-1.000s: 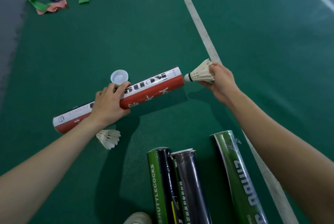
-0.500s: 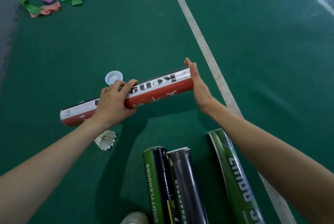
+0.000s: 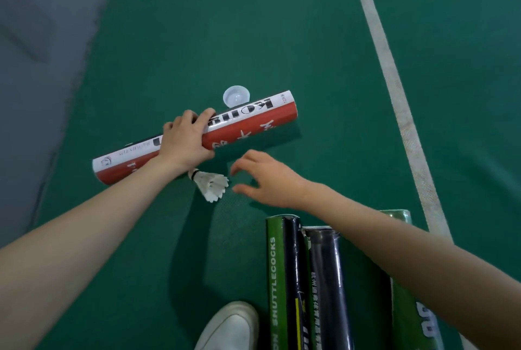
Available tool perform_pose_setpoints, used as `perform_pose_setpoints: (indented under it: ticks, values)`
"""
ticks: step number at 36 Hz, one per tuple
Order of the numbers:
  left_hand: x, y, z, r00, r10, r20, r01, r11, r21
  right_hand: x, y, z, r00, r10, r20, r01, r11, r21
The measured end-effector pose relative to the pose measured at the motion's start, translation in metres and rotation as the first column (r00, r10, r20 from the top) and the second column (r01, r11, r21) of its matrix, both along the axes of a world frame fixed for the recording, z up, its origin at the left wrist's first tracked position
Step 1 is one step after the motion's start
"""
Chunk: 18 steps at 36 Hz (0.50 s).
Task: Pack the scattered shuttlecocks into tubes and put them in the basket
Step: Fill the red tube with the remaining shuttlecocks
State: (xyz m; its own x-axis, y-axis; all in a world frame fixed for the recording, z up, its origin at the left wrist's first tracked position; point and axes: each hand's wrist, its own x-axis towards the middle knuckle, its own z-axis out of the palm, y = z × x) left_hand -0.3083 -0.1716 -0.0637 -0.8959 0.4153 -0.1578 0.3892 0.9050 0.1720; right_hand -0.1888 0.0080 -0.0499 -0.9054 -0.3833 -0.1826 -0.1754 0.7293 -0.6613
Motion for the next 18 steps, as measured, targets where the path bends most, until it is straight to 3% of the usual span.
perform_pose_setpoints:
  ticks: [3, 8, 11, 18]
  values:
    - [-0.001, -0.012, -0.001, 0.999, 0.034, 0.005, -0.033, 0.999, -0.012, -0.003, -0.04, -0.015, 0.989, 0.149, -0.007, -0.148, 0.987, 0.068]
    - [0.001, -0.026, -0.004, 0.998, 0.066, 0.017, -0.066, 0.998, -0.014, -0.016, -0.081, -0.03, 0.973, 0.173, -0.15, -0.132, 0.959, 0.25]
    - [0.0, -0.034, -0.005, 0.996, 0.084, 0.007, -0.084, 0.996, -0.01, -0.022, -0.088, -0.04, 0.972, 0.181, -0.149, -0.123, 0.935, 0.332]
    - [-0.007, -0.044, -0.007, 0.993, 0.119, 0.013, -0.12, 0.993, 0.021, -0.03, -0.081, -0.054, 0.983, -0.094, -0.156, 0.108, 0.991, 0.085]
